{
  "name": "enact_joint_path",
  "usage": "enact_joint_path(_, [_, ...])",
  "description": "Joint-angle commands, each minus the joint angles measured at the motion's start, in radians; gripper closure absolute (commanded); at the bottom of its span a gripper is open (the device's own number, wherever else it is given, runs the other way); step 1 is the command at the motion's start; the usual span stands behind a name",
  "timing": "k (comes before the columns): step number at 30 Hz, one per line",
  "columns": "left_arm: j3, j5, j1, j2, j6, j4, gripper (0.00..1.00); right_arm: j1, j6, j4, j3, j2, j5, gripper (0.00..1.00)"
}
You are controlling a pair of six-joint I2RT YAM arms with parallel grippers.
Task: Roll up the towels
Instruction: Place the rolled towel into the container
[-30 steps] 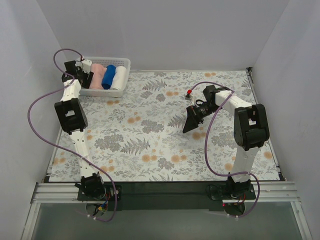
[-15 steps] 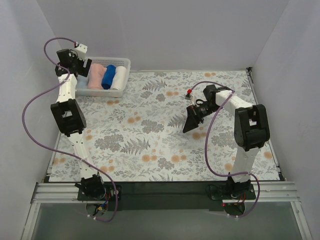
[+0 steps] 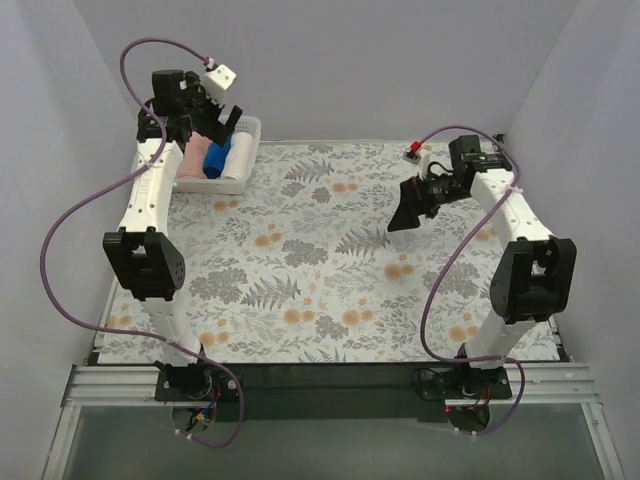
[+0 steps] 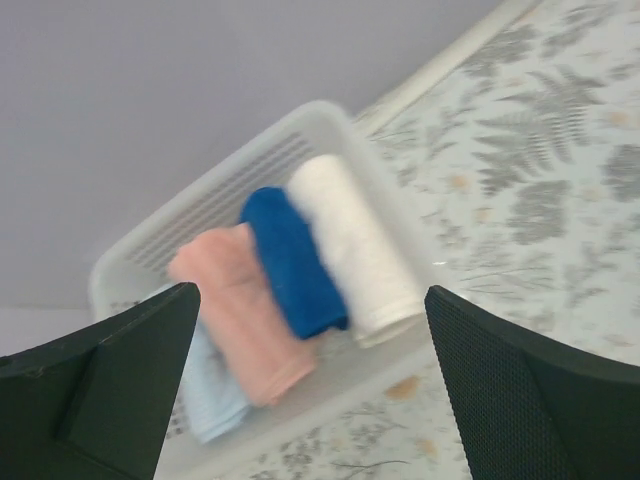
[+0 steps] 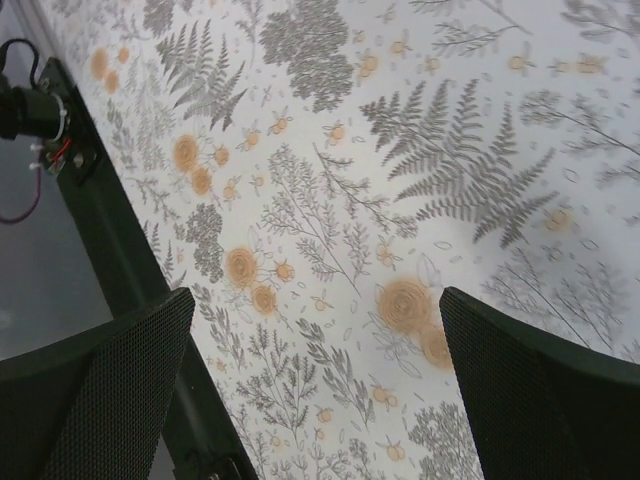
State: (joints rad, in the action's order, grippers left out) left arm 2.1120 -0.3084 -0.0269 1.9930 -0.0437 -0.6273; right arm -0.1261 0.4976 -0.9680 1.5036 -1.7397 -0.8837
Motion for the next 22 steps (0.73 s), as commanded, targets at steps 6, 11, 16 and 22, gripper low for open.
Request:
enact_joint_path(6, [-0.347, -0.06, 0.163, -0.27, -0.137, -0.135, 0.08, 0.08, -0.157, 0.086, -0.06, 0.198, 0.324, 0.01])
enact_joint_path(11, [-0.651, -0.078, 0.203, -0.387, -0.176, -0.114, 0.08, 0.08, -0.175, 0.179, -0.29, 0.336, 0.39, 0.01])
enact_joint_path(16, [-0.857, -0.071, 0.217, -0.528, -0.209, -0.055, 0.07, 0.08, -0.188, 0.245, -0.448, 0.417, 0.388, 0.01])
enact_joint_path(22, [-0.909, -0.058, 0.219, -0.586, -0.228, -0.057, 0.07, 0.08, -0.195, 0.264, -0.502, 0.47, 0.388, 0.01])
